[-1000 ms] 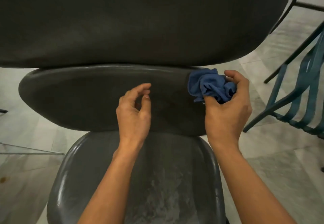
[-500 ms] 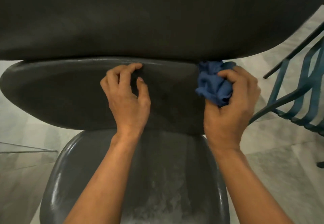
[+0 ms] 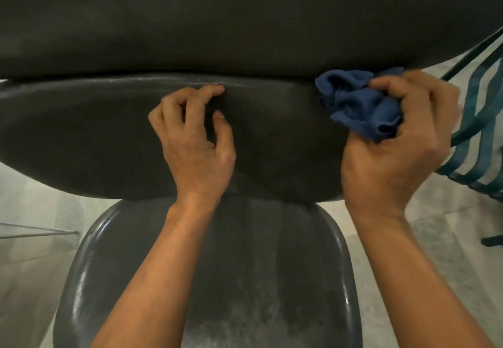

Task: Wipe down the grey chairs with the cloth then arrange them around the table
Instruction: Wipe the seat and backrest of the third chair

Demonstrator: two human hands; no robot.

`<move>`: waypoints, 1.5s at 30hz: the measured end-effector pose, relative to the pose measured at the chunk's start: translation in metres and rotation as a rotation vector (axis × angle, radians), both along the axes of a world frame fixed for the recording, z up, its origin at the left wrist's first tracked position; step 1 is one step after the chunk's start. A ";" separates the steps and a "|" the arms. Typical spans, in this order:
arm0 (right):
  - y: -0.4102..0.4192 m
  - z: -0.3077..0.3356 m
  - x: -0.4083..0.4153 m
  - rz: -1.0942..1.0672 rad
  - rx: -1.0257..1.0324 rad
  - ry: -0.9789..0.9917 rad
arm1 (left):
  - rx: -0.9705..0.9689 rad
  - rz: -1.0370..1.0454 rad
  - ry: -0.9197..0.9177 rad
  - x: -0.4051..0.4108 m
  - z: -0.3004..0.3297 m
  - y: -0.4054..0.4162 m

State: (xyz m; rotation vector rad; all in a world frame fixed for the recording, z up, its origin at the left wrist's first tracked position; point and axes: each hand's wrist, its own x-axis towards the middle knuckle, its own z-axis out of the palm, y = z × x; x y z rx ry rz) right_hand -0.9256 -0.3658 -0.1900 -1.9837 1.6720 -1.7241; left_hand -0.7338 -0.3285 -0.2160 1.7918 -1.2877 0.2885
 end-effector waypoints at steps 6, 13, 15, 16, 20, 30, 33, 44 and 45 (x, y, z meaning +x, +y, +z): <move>0.001 -0.045 0.009 0.089 -0.200 0.154 | -0.084 -0.006 -0.088 0.001 -0.018 -0.001; 0.013 -0.146 -0.019 0.413 -0.180 0.595 | 0.049 -0.067 -0.208 -0.008 -0.083 0.014; 0.012 -0.173 -0.029 0.470 -0.176 0.701 | 0.116 -0.056 -0.220 -0.004 -0.103 0.019; 0.011 -0.183 -0.034 0.514 -0.187 0.768 | 0.143 -0.047 -0.218 -0.002 -0.112 0.023; -0.003 -0.193 -0.054 0.771 -0.266 1.120 | 0.304 -0.028 -0.126 -0.005 -0.139 0.049; -0.016 -0.122 -0.018 0.734 -0.315 0.893 | 0.453 0.027 -0.033 0.003 -0.142 0.072; -0.009 -0.146 -0.016 0.790 -0.356 1.004 | 0.446 0.051 -0.015 0.004 -0.148 0.075; -0.007 -0.196 -0.058 0.972 -0.188 1.239 | 0.640 0.006 0.067 -0.013 -0.173 0.097; -0.009 -0.187 -0.061 0.955 -0.205 1.200 | 0.614 0.003 0.070 -0.015 -0.164 0.093</move>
